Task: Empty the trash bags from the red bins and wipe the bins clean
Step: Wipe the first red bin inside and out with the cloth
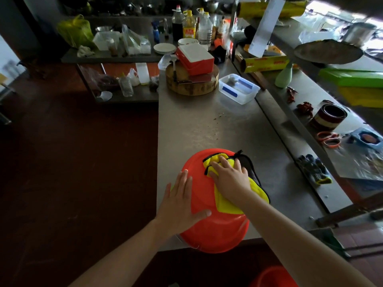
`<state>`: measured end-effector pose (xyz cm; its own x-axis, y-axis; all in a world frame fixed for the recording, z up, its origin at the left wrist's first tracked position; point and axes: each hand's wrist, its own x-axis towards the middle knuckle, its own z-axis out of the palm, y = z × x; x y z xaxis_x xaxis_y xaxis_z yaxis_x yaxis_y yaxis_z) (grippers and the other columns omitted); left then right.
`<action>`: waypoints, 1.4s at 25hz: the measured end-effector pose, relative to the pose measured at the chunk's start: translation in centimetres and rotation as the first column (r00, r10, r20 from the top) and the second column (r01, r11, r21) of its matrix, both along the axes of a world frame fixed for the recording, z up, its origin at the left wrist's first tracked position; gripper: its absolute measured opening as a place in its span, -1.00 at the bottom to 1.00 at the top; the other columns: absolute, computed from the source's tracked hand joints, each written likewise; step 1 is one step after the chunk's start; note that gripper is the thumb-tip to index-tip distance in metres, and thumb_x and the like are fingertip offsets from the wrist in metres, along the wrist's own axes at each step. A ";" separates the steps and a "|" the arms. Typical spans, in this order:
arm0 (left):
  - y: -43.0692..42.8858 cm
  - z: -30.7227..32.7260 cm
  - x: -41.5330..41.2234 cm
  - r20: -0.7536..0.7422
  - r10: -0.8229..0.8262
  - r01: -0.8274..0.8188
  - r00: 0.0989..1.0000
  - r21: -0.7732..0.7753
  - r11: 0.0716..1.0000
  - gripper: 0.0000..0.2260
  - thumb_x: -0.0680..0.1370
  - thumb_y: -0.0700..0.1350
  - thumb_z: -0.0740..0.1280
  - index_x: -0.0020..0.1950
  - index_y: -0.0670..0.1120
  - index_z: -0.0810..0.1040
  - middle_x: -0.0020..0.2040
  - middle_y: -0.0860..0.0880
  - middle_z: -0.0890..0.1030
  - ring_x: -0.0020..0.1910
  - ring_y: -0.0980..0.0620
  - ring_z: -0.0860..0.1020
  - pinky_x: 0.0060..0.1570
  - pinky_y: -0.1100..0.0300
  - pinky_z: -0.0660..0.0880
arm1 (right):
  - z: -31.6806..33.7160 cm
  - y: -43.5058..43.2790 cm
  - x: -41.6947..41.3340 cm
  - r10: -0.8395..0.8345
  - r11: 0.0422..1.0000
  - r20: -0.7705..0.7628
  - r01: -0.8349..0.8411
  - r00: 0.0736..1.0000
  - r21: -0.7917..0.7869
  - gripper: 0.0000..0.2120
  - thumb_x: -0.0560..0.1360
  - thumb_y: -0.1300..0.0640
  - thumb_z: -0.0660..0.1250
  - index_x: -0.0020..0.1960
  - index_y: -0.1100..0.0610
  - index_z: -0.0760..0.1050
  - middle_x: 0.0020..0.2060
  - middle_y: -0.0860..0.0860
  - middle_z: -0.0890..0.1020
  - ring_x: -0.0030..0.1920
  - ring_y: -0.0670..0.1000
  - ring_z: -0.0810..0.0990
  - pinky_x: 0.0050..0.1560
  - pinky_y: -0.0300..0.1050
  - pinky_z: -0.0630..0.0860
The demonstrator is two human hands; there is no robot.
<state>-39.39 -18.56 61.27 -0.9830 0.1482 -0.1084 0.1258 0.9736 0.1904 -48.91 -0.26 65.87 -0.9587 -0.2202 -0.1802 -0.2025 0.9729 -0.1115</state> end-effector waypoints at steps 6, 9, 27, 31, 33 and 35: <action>0.1 -0.1 -0.2 0.039 -0.003 0.003 0.999 0.004 1.000 0.19 0.30 0.70 -0.13 0.60 -0.11 -0.36 0.56 -0.02 -0.48 0.56 0.00 -0.42 0.55 -0.23 -0.10 | -0.2 -0.2 -1.0 -0.014 1.000 0.001 0.014 1.000 -0.010 -0.55 0.67 -0.27 -0.04 0.52 -0.25 0.21 0.60 -0.08 0.15 0.59 0.31 -0.03 0.48 0.30 0.14; 0.1 -0.5 -0.1 0.051 0.002 -0.003 0.999 0.024 1.000 0.18 0.30 0.70 -0.13 0.58 -0.11 -0.42 0.55 -0.01 -0.51 0.54 0.03 -0.46 0.55 -0.23 -0.11 | -0.4 1.5 2.2 -0.006 1.000 -0.012 0.006 1.000 -0.016 -0.55 0.65 -0.29 -0.02 0.51 -0.27 0.21 0.58 -0.10 0.19 0.58 0.28 0.06 0.46 0.27 0.20; 0.0 0.2 -0.2 0.092 0.014 -0.021 0.996 0.078 0.997 0.23 0.28 0.71 -0.07 0.57 -0.11 -0.45 0.53 0.01 -0.54 0.52 0.07 -0.49 0.57 -0.13 -0.18 | -0.3 3.2 0.9 0.025 1.000 -0.085 -0.024 0.996 0.014 -0.59 0.67 -0.23 0.04 0.48 -0.21 0.31 0.52 -0.05 0.28 0.50 0.24 0.21 0.45 0.15 0.20; 0.2 0.0 -0.2 0.066 0.031 -0.034 0.997 0.053 0.998 0.22 0.29 0.71 -0.07 0.60 -0.13 -0.36 0.56 -0.02 -0.47 0.54 0.05 -0.44 0.57 -0.17 -0.13 | -0.4 3.4 -2.3 0.070 0.997 -0.034 -0.071 0.997 -0.040 -0.56 0.67 -0.24 0.04 0.53 -0.21 0.28 0.54 -0.09 0.25 0.59 0.23 0.05 0.53 0.17 0.10; 0.2 -0.2 -0.1 0.064 0.033 -0.036 0.997 0.048 0.998 0.22 0.29 0.71 -0.07 0.60 -0.12 -0.37 0.56 -0.01 -0.47 0.54 0.05 -0.44 0.57 -0.17 -0.13 | -0.6 4.0 -1.8 0.088 0.994 -0.042 -0.090 0.995 -0.056 -0.55 0.67 -0.24 0.04 0.53 -0.21 0.27 0.53 -0.10 0.26 0.58 0.21 0.08 0.52 0.16 0.13; 0.3 -0.4 0.0 0.058 0.040 -0.043 0.998 0.054 0.998 0.21 0.29 0.71 -0.07 0.59 -0.12 -0.39 0.56 -0.01 -0.49 0.54 0.07 -0.44 0.56 -0.17 -0.14 | -0.8 4.6 -0.1 0.104 0.994 -0.080 -0.106 0.991 -0.025 -0.56 0.67 -0.23 0.05 0.52 -0.20 0.29 0.50 -0.09 0.31 0.50 0.21 0.23 0.44 0.12 0.23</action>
<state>-39.40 -18.31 60.91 -0.9809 0.1147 -0.1568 0.0730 0.9656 0.2498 -48.99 4.35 65.11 -0.9409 -0.3244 -0.0971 -0.3126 0.9424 -0.1191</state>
